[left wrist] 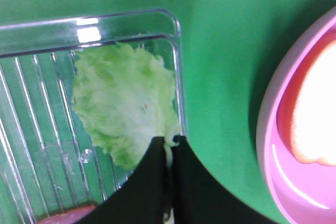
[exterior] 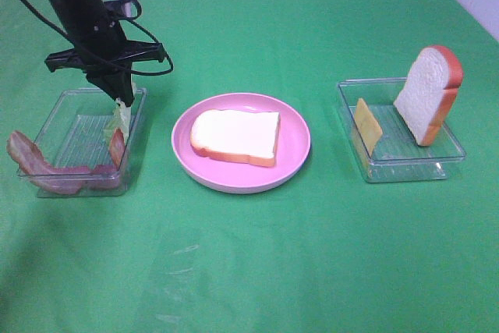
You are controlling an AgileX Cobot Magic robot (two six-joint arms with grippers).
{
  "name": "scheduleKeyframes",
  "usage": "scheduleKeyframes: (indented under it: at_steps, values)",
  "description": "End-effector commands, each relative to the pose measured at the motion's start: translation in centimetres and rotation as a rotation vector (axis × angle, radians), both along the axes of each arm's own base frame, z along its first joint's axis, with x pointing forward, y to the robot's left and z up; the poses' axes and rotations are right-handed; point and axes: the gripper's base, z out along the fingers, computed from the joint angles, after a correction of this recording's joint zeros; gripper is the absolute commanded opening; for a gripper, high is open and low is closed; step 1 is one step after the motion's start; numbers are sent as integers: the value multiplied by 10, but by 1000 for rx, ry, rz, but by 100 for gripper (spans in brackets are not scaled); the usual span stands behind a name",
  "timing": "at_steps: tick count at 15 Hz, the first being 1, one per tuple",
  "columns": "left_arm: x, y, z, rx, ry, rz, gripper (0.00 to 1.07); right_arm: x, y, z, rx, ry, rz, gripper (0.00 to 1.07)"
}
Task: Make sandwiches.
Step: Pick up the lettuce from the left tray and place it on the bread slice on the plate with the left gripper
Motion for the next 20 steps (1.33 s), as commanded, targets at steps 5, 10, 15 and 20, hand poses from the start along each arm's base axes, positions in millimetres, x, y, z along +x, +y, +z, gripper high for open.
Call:
scheduleKeyframes:
  at_steps: [5, 10, 15, 20]
  values:
    - [-3, -2, 82, -50, -188, -10, 0, -4, 0, -1, 9, -34, -4, 98]
    - [-6, -12, 123, -192, -275, -3, 0, -4, 0, -1, 9, -34, -4, 98]
    - [-12, -61, 102, -355, -197, -105, 0, -4, 0, -1, 9, -34, -4, 98]
    - [-30, -130, 68, -463, -117, -239, 0, -4, 0, -1, 9, -34, -4, 98]
